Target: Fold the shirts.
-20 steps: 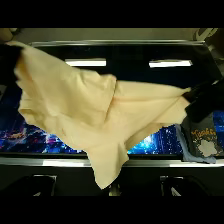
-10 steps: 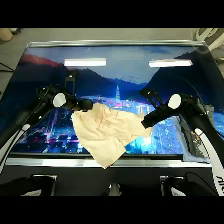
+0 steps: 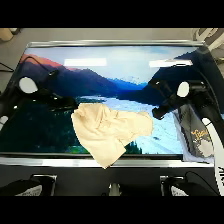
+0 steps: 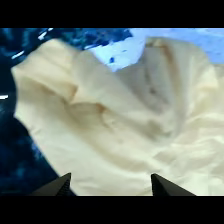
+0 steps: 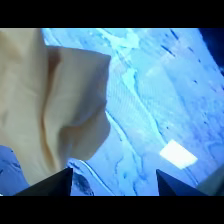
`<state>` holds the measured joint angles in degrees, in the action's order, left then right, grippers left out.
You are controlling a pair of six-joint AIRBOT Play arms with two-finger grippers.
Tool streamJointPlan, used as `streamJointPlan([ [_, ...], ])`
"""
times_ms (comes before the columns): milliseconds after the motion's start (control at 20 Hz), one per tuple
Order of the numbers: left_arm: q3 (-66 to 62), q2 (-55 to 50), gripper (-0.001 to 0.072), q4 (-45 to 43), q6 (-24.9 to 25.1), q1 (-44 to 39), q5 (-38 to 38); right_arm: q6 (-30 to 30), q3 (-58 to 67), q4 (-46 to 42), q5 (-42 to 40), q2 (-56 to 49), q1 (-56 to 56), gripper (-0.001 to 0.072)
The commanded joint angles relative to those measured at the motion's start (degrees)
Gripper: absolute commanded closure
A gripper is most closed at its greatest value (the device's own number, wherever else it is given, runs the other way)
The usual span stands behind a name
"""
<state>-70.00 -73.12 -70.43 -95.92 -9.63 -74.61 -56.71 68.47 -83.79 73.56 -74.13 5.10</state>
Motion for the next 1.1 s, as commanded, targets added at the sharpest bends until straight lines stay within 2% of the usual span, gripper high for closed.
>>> streamJointPlan([
  [0,9.99,6.45,0.0113,-0.68,2.1,4.28,-4.31,0.81,-0.28,1.66,6.6,-0.11,-7.5,0.0183],
  [50,14.71,7.56,0.0113,0.7,2.1,3.67,-3.04,2.21,-1.77,4.39,7.89,-0.11,-8.81,0.0187],
  [100,19.71,8.15,0.0113,3.02,2.12,2.49,-0.61,3.5,-3.56,6.91,9.07,-0.11,-9.4,0.0225],
  [250,30.21,7.98,0.0113,9.88,2.1,-2.45,9.79,4.0,-8.79,10.8,9.01,-0.11,-8.72,0.0221],
  [300,32.0,7.61,0.0113,10.71,2.12,-3.96,11.8,4.55,-10.23,12.59,8.98,-0.11,-8.28,0.021],
  [400,32.96,6.54,0.0113,10.01,3.41,-6.14,12.74,8.26,-12.31,17.4,9.44,-0.11,-7.56,0.0064],
  [550,32.94,4.37,0.0113,10.05,3.41,-6.51,15.23,8.81,-13.84,17.4,7.8,-0.11,-5.55,0.0057],
  [800,32.94,1.62,0.0117,12.26,3.34,-7.02,19.76,6.45,-16.85,17.68,-3.04,-0.5,-4.48,0.006],
  [850,32.94,1.38,0.0237,12.26,2.71,-6.99,20.24,5.66,-17.25,17.79,-3.56,-1.27,-4.48,0.0064],
  [950,32.72,1.4,0.056,12.26,2.8,-6.97,20.98,5.53,-17.25,18.91,-3.69,-3.02,-4.48,0.0163],
  [1000,32.33,1.46,0.0676,12.22,2.99,-6.93,21.0,5.53,-17.25,19.91,-4.17,-3.63,-4.46,0.0222],
  [1050,31.63,1.64,0.0682,12.2,2.99,-6.95,20.96,5.62,-17.25,21.16,-4.76,-4.11,-4.46,0.0227],
])
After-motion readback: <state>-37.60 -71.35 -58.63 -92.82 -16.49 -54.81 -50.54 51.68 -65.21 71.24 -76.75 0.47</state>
